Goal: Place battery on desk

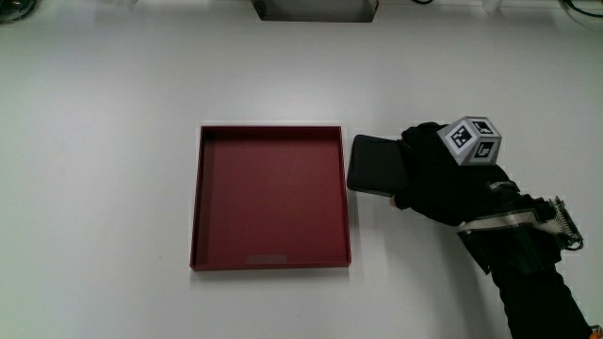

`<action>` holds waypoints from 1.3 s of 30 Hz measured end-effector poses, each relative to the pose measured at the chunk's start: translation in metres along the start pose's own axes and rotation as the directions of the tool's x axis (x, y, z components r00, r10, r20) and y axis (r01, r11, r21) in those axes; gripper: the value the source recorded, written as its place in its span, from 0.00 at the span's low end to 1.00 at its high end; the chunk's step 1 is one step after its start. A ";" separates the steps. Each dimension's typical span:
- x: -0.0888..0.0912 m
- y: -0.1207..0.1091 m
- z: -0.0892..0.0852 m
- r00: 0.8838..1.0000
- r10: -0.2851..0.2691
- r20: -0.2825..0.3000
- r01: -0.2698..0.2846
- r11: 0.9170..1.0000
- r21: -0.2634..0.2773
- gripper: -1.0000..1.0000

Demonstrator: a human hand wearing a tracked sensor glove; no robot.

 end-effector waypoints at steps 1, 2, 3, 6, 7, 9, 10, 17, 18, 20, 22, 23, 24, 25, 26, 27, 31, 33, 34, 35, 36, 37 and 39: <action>0.005 0.001 -0.001 1.000 -0.005 -0.024 0.005 1.000 -0.005 0.50; 0.012 0.002 -0.002 0.999 -0.029 -0.029 0.029 1.000 0.001 0.50; 0.015 0.002 -0.002 0.999 -0.040 -0.024 0.040 0.999 0.005 0.50; 0.033 0.006 -0.008 0.996 -0.088 -0.027 0.088 0.996 0.003 0.50; 0.037 0.007 -0.008 0.995 -0.083 -0.057 0.082 0.997 -0.007 0.50; 0.047 0.008 -0.011 0.991 -0.117 -0.060 0.117 0.993 -0.007 0.50; 0.051 0.010 -0.014 0.991 -0.122 -0.062 0.122 0.992 -0.015 0.50; 0.067 0.015 -0.024 0.982 -0.164 -0.091 0.161 0.986 -0.034 0.50; 0.066 0.014 -0.024 0.983 -0.159 -0.089 0.157 0.987 -0.032 0.50; 0.069 0.017 -0.028 0.981 -0.172 -0.089 0.167 0.984 -0.056 0.50; 0.069 0.017 -0.029 0.981 -0.175 -0.085 0.170 0.983 -0.061 0.50; 0.069 0.018 -0.031 0.980 -0.180 -0.085 0.174 0.982 -0.071 0.50; 0.072 0.019 -0.033 0.978 -0.188 -0.087 0.181 0.980 -0.081 0.50; 0.075 0.020 -0.034 0.976 -0.194 -0.095 0.187 0.979 -0.076 0.50; 0.077 0.020 -0.034 0.974 -0.195 -0.112 0.187 0.979 -0.075 0.50; 0.074 0.019 -0.032 0.976 -0.186 -0.112 0.179 0.981 -0.071 0.50; 0.074 0.020 -0.034 0.975 -0.200 -0.099 0.191 0.977 -0.095 0.50; 0.076 0.021 -0.036 0.974 -0.210 -0.089 0.201 0.974 -0.102 0.44; 0.075 0.020 -0.035 0.973 -0.217 -0.083 0.209 0.973 -0.097 0.42; 0.076 0.021 -0.036 0.974 -0.209 -0.090 0.198 0.973 -0.116 0.39; 0.078 0.022 -0.038 0.971 -0.226 -0.079 0.217 0.970 -0.113 0.36; 0.074 0.020 -0.037 0.974 -0.217 -0.071 0.207 0.970 -0.124 0.33; 0.073 0.020 -0.037 0.972 -0.229 -0.049 0.220 0.965 -0.141 0.28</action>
